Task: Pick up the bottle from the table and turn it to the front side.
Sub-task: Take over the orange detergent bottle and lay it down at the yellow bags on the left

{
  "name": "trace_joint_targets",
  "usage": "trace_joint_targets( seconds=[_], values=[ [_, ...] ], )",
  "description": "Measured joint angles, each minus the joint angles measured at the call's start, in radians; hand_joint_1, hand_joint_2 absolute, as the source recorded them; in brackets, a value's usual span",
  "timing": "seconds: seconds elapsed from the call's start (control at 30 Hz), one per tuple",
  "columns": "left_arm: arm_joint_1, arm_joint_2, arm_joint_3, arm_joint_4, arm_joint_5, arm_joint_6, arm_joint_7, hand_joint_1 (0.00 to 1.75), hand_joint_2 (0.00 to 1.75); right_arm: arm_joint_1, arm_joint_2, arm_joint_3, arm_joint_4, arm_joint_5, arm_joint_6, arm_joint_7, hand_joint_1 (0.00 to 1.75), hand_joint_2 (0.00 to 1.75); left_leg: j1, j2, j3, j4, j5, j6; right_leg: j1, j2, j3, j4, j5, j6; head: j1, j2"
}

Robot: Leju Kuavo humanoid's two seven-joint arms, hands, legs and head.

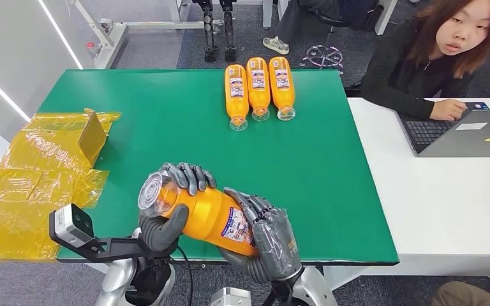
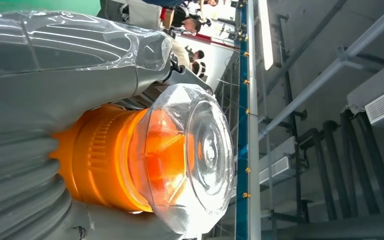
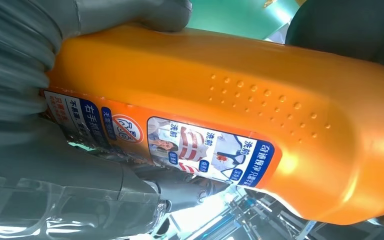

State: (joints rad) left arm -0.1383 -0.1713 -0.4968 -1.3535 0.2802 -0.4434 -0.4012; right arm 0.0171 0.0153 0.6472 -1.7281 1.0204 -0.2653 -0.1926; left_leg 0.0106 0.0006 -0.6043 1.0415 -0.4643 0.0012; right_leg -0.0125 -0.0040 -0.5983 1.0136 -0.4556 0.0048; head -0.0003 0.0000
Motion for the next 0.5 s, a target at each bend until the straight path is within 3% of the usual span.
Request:
trace_joint_targets(
  seconds=[0.1, 0.23, 0.5],
  values=[
    [-0.003, 0.0, 0.0, 0.0, 0.002, 0.002, 0.001, 1.74, 1.75, 0.0, 0.0, -0.003, -0.005, 0.005, 0.007, 0.001, 1.75, 1.75, 0.0, 0.0, 0.0, 0.0, 0.0, 0.0, 0.0, 0.0, 0.0, 0.0, 0.0, 0.0, 0.0, 0.0],
    [-0.007, 0.0, -0.001, 0.0, 0.004, 0.004, 0.002, 1.75, 1.75, 0.0, 0.001, -0.006, -0.011, 0.007, 0.012, 0.001, 0.02, 1.75, 0.0, 0.0, 0.0, 0.0, 0.0, 0.0, 0.0, 0.0, 0.0, 0.0, 0.0, 0.0, 0.0, 0.0],
    [-0.011, 0.002, -0.001, 0.0, 0.01, 0.01, 0.001, 1.72, 1.75, 0.002, 0.003, -0.008, -0.023, 0.007, 0.01, -0.007, 0.0, 1.75, 0.0, 0.0, 0.0, 0.0, 0.0, 0.0, 0.0, 0.0, 0.0, 0.0, 0.0, 0.0, 0.0, 0.0]
  ],
)
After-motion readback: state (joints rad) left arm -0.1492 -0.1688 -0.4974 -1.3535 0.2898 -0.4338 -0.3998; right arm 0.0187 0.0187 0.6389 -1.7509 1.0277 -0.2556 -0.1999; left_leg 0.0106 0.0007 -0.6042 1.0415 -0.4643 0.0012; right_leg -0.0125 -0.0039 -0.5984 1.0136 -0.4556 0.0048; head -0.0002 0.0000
